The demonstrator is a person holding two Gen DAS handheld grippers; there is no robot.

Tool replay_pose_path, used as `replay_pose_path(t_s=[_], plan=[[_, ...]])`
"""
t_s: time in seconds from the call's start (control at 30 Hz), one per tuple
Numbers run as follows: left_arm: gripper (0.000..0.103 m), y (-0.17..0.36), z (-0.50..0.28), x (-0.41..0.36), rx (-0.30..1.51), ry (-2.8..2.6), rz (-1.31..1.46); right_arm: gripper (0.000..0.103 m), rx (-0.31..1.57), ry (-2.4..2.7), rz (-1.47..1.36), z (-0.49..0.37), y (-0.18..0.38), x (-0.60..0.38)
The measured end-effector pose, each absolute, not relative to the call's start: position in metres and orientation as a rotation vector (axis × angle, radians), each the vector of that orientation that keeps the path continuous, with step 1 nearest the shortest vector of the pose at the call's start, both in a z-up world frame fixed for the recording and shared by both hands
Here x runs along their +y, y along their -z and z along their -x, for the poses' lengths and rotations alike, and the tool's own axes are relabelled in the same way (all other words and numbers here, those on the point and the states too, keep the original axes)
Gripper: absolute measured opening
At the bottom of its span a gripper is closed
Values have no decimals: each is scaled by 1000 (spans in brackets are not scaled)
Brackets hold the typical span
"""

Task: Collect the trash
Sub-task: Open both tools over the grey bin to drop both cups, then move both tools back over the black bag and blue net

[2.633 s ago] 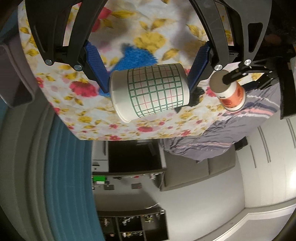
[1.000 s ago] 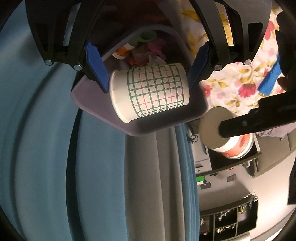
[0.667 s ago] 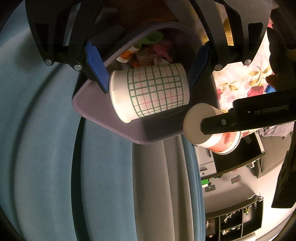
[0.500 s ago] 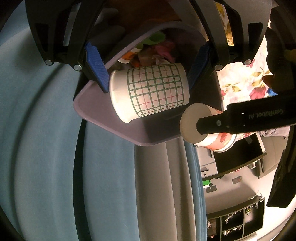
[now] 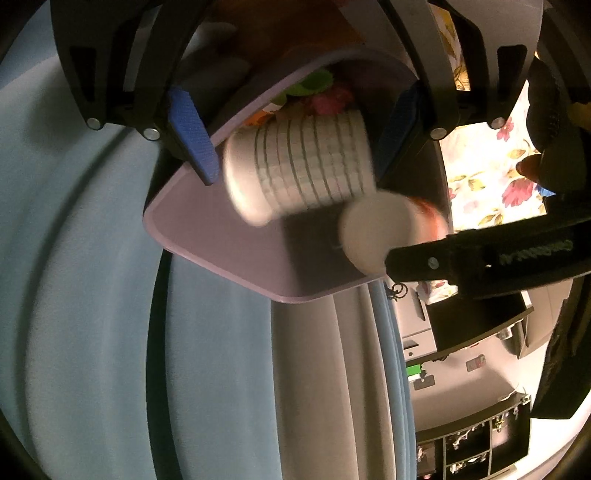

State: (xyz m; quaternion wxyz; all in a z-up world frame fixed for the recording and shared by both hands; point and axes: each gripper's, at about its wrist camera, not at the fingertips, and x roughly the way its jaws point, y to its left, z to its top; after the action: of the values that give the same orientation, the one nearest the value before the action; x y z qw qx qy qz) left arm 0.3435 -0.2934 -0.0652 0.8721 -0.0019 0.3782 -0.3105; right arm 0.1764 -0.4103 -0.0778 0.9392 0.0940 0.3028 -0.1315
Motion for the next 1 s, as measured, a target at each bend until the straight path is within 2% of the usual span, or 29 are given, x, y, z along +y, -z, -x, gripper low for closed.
replay_pose_path(t_s=[0.5,0.8,1.0], plan=[[95,31,-300,-225,647,506,-20,89,523,309,-209,-140,47,-404],[96,21,-258,-133,609,320,-62,89,483,244,-202,-120,24,-350],[96,15,-231,-36,595,170,-29,89,492,161,-162,-122,14,-304]])
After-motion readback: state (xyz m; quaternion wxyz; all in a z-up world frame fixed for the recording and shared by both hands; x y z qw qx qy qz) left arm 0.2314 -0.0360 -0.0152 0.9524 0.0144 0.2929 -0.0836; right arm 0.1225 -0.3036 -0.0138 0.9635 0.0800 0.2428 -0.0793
